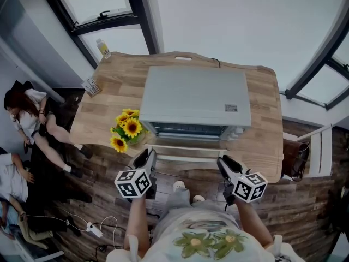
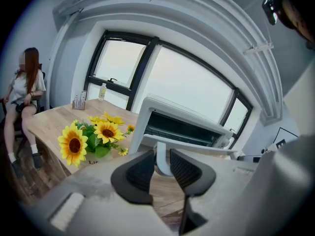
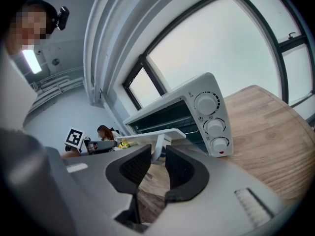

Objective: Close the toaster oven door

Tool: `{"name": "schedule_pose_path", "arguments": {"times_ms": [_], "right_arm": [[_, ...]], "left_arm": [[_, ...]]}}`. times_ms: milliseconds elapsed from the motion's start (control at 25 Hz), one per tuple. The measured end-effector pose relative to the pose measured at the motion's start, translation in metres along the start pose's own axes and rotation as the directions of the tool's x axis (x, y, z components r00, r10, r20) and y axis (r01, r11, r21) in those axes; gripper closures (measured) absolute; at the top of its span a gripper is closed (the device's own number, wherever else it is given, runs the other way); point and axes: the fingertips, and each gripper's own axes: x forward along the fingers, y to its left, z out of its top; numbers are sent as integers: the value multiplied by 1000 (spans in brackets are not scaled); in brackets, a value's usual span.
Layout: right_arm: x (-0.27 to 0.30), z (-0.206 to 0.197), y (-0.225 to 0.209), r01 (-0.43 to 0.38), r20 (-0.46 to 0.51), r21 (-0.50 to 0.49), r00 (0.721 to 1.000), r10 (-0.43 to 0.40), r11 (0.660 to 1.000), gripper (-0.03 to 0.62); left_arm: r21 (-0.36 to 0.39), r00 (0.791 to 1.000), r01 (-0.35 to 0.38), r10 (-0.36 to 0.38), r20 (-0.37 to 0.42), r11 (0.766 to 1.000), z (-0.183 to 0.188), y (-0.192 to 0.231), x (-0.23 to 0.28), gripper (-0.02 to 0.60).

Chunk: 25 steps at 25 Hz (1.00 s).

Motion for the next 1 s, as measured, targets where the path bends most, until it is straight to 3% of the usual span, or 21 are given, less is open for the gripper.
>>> {"name": "schedule_pose_path", "arguments": {"times_ms": [1000], "right_arm": [[18, 42, -7, 10, 7, 50, 1000, -10, 999, 503]], "left_arm": [[-43, 998, 47, -48, -26, 998, 39, -3, 26, 463]]}}
